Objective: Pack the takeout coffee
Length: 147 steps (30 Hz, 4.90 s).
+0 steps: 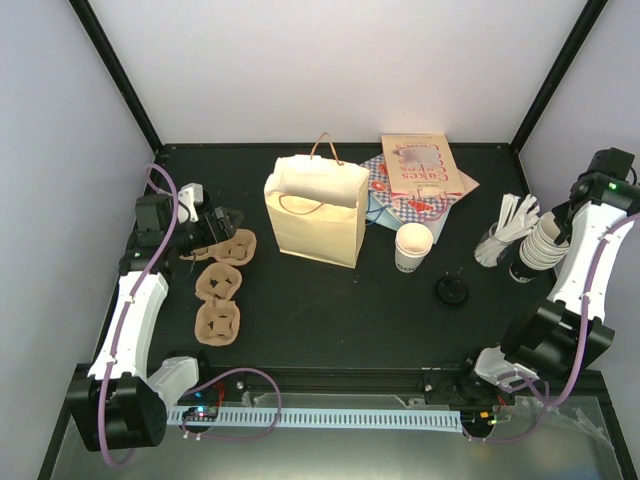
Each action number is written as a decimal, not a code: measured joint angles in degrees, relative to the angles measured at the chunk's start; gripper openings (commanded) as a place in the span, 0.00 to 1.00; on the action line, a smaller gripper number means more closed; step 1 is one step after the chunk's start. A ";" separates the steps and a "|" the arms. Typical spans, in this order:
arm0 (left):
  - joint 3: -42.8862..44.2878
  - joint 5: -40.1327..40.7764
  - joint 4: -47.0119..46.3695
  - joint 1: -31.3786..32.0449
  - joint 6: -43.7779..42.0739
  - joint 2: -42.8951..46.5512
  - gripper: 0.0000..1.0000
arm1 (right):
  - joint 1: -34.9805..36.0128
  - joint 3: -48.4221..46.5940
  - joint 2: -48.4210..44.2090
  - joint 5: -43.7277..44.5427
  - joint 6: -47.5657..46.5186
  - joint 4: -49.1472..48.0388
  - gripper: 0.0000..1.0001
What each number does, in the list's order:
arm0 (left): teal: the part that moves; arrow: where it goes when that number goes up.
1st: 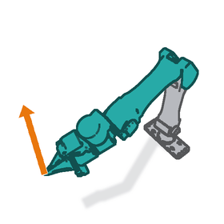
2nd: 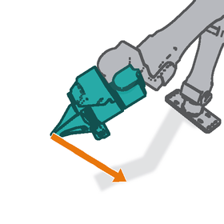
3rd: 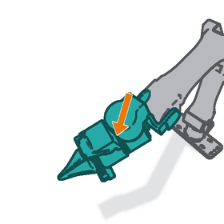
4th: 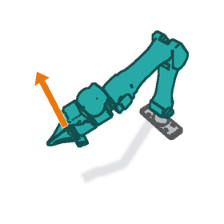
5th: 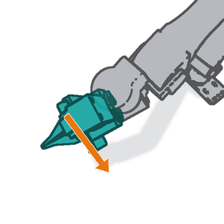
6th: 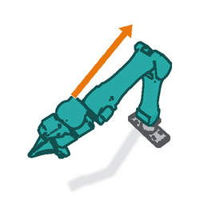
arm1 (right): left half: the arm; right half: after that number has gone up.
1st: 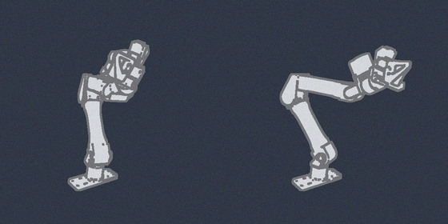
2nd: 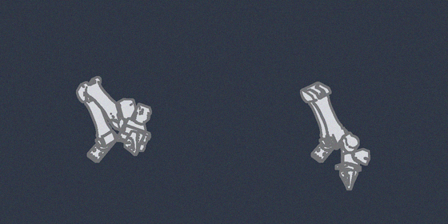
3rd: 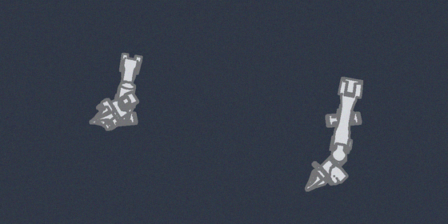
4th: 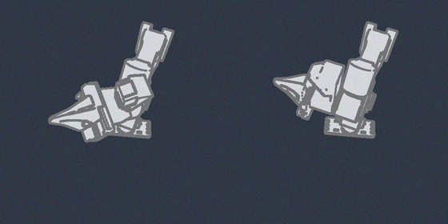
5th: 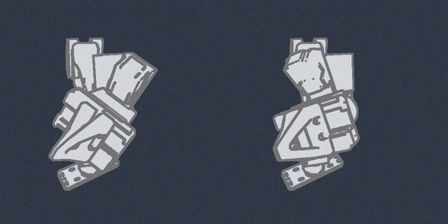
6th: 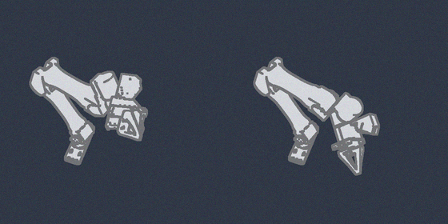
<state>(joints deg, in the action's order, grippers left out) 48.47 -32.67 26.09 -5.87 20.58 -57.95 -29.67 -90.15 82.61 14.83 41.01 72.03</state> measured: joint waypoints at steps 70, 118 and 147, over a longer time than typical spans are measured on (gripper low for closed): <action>-0.02 0.00 0.00 0.02 -0.02 0.00 0.94 | 0.00 4.42 0.63 -0.68 0.00 -4.24 0.05; -0.02 0.04 0.00 0.00 -0.04 0.00 0.94 | 47.10 -5.99 -12.76 -20.22 -14.23 -6.80 0.01; -0.02 1.57 0.00 0.00 -0.50 -0.02 0.94 | 71.56 21.77 -12.46 -18.36 -18.69 -15.43 0.01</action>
<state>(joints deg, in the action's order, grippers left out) 48.45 -31.09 26.09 -5.87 20.08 -57.98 41.89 -68.38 70.15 -3.53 22.33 56.60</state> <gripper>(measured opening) 0.939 0.041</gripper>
